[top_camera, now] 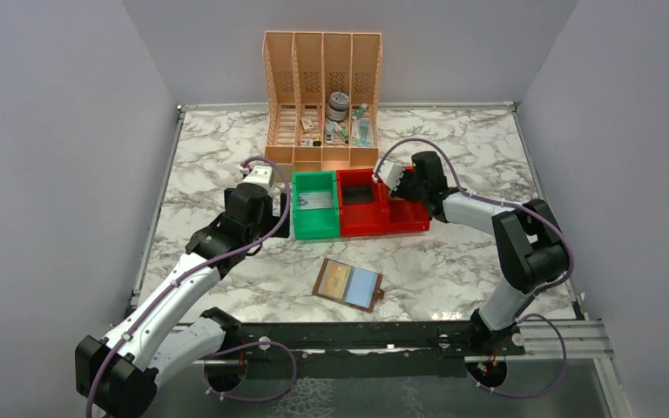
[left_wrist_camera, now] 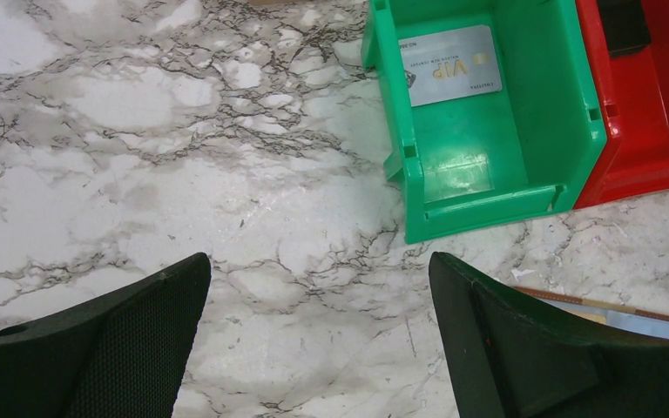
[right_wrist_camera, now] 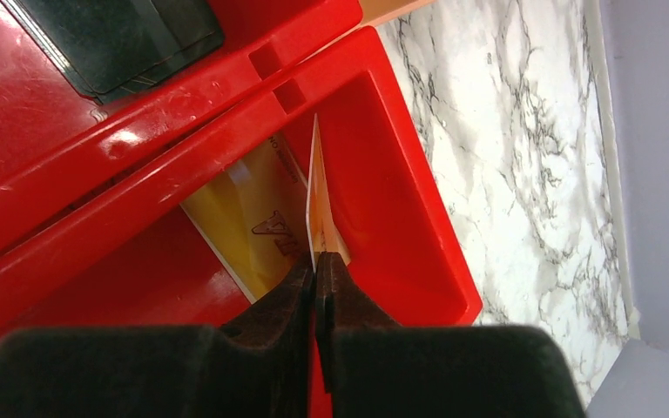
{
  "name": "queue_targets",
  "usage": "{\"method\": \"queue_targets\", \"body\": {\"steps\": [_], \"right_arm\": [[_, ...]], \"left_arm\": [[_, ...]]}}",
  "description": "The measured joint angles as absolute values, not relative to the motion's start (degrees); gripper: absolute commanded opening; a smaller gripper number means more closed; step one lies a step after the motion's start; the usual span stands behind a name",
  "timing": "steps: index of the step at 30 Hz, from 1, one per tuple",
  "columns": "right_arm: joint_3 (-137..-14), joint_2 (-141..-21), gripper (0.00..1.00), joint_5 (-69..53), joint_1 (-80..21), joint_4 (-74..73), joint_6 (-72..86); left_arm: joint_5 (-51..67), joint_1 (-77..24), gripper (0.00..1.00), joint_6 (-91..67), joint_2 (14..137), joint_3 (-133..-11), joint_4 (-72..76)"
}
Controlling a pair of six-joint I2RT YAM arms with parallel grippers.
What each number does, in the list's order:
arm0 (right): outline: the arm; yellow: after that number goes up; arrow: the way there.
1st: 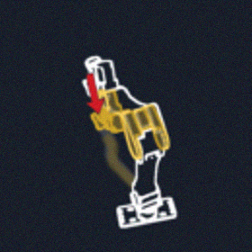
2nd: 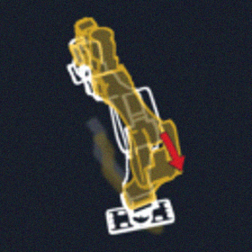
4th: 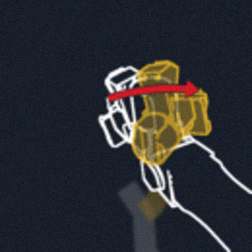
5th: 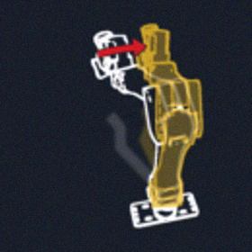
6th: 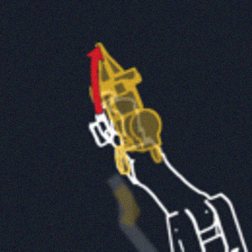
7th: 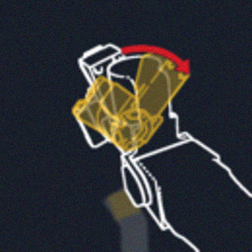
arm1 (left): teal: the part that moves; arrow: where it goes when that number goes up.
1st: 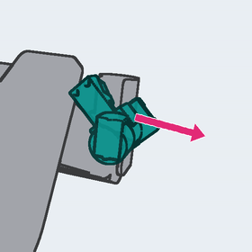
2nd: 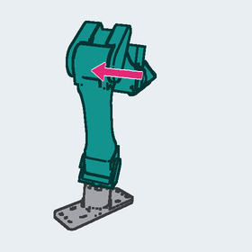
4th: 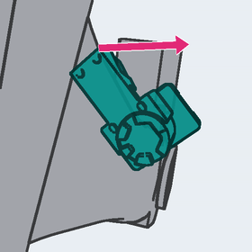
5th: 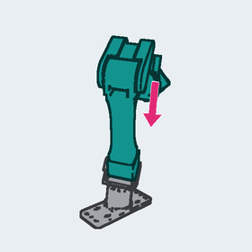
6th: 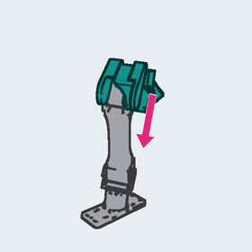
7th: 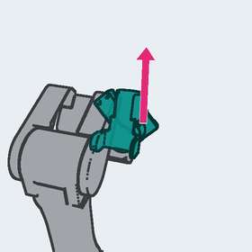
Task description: Take the credit cards out of the card holder
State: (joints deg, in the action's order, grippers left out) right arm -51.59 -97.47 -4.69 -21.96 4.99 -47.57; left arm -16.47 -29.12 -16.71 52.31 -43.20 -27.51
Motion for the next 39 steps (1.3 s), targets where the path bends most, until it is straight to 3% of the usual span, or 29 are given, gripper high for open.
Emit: {"method": "queue_targets", "body": {"steps": [11, 14, 27, 29, 39], "right_arm": [[-52.16, -98.1, 0.15, -5.43, -21.93, 4.03, -48.31], [-52.51, -98.39, 0.26, -5.54, -21.93, 3.36, -48.34], [-56.12, -101.3, 0.27, -6.66, -21.91, 0.43, -48.29], [-56.12, -101.36, 0.33, -7.01, -21.89, 0.05, -48.29], [-56.1, -101.36, 0.34, -8.54, -21.89, -0.12, -47.66]], "left_arm": [[-16.32, -28.84, 0.99, -16.25, 52.51, -43.2, -27.51], [-16.29, -28.82, 0.99, -16.1, 52.71, -43.2, -27.51], [-15.55, -28.82, 0.99, -15.68, 54.02, -43.2, -27.51], [-15.14, -28.82, 0.99, -15.62, 54.7, -43.2, -27.51], [-13.91, -28.6, 0.99, -15.4, 56.18, -43.2, -27.49]]}}
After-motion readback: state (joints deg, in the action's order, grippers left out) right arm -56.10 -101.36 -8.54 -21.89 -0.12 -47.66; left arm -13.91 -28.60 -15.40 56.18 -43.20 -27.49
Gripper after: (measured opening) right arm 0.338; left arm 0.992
